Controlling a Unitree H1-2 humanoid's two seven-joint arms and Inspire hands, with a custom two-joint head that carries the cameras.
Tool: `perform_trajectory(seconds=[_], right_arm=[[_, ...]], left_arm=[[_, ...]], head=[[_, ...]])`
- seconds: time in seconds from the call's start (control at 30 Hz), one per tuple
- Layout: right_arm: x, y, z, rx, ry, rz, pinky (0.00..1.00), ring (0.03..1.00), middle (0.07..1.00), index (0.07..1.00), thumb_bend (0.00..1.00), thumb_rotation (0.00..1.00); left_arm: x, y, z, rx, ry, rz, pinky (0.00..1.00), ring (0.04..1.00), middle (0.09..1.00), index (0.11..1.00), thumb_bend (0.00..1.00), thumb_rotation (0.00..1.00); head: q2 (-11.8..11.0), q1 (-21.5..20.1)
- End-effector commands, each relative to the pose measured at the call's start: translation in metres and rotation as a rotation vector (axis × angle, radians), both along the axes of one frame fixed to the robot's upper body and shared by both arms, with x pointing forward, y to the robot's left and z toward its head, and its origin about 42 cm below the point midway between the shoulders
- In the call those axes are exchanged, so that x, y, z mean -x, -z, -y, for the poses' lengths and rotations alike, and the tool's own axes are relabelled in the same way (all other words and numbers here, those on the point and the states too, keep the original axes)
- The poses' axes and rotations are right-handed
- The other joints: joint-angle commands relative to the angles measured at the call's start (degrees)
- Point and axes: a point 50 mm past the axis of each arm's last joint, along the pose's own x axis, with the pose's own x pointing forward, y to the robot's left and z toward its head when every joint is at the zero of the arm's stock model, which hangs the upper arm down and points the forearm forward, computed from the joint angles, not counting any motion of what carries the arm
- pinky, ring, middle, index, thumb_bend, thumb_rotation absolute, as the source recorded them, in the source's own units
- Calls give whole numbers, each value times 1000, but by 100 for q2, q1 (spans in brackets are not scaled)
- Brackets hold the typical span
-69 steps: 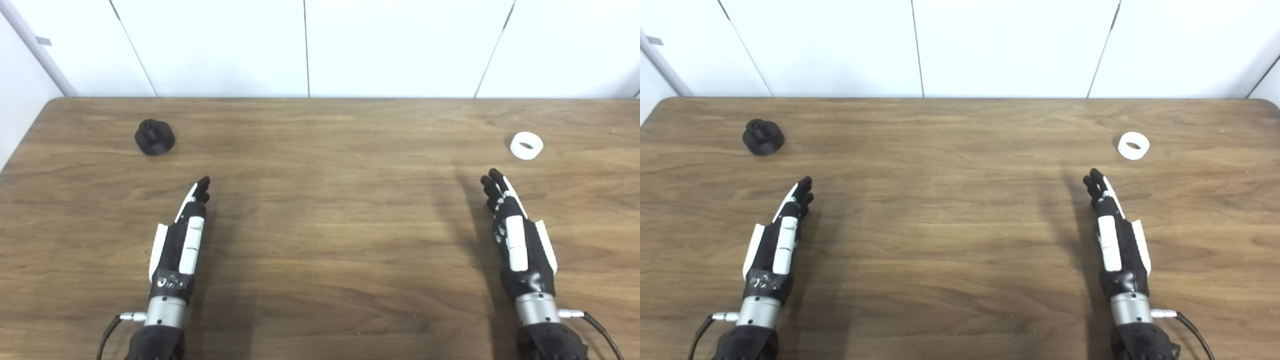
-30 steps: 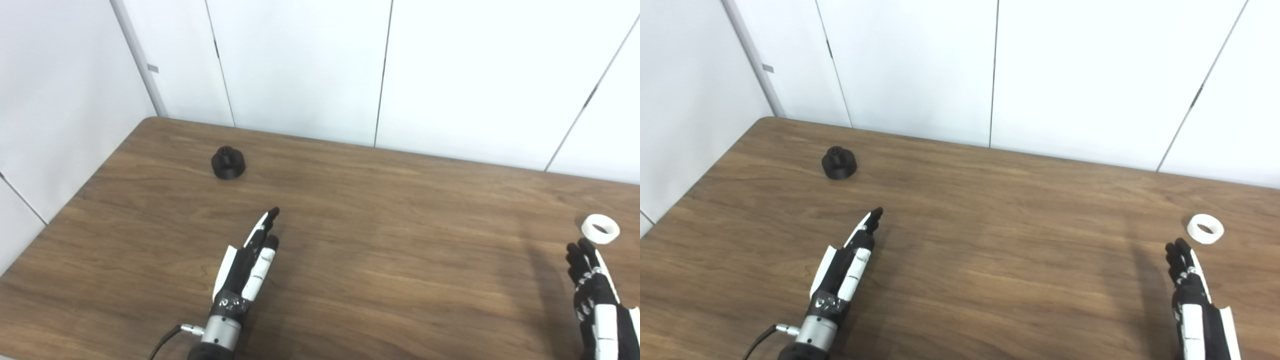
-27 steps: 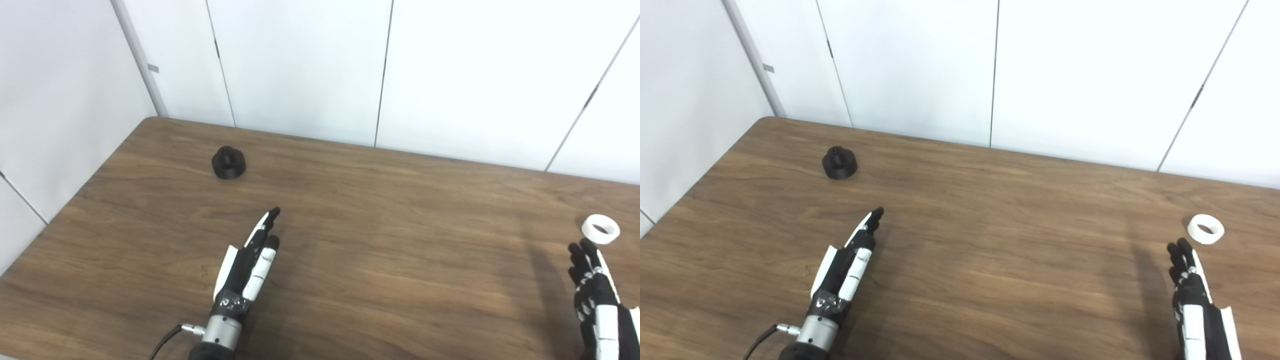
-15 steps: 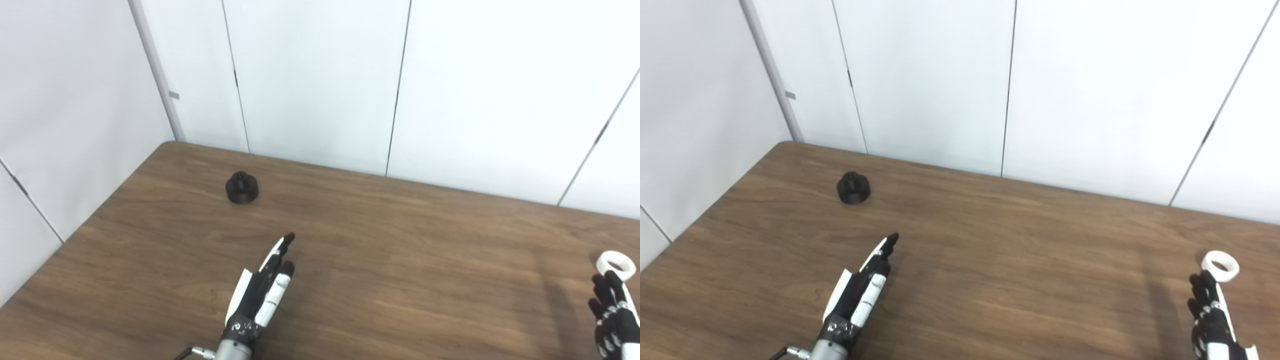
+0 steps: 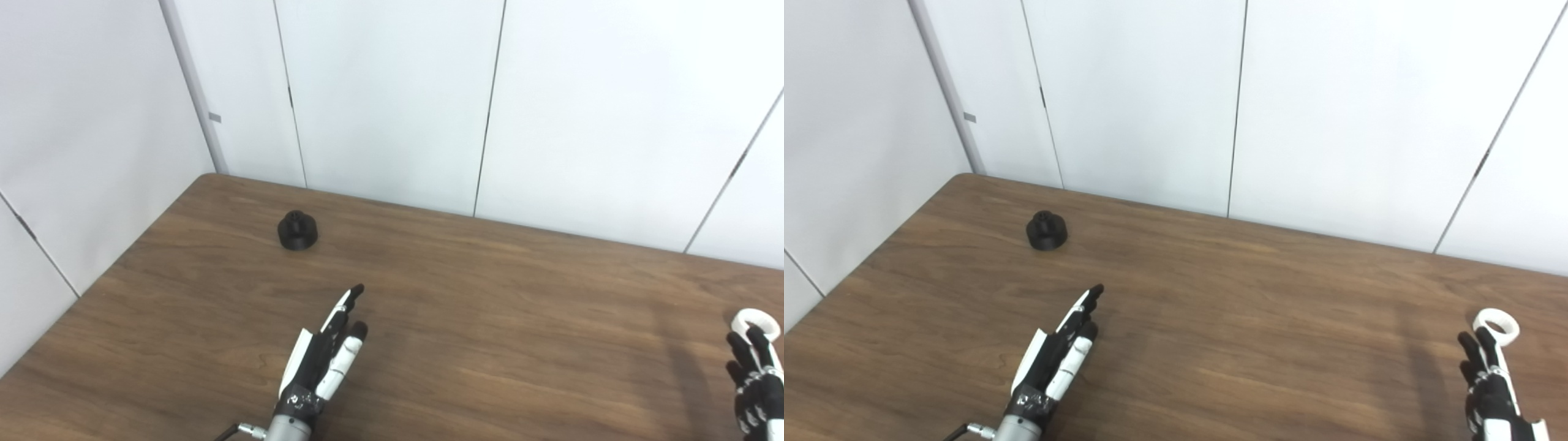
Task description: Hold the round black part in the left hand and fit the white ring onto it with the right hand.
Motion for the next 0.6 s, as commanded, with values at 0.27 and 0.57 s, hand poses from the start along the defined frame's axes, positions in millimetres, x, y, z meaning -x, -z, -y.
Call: perform_trajectory(seconds=[0.27,0.57], right_arm=[[23,40,8,-11,51,-149,1000,990,948,971,460,1000],[20,40,4,-19,41,-154,1000,985,945,973,481,1000]], left_arm=[[-6,-42,-12,-33,-143,101,989,973,958,945,831,352],[-32,-82,-54,-242,-298,90,1000,1000,974,927,954,356]], head=[[18,-8],[54,10]])
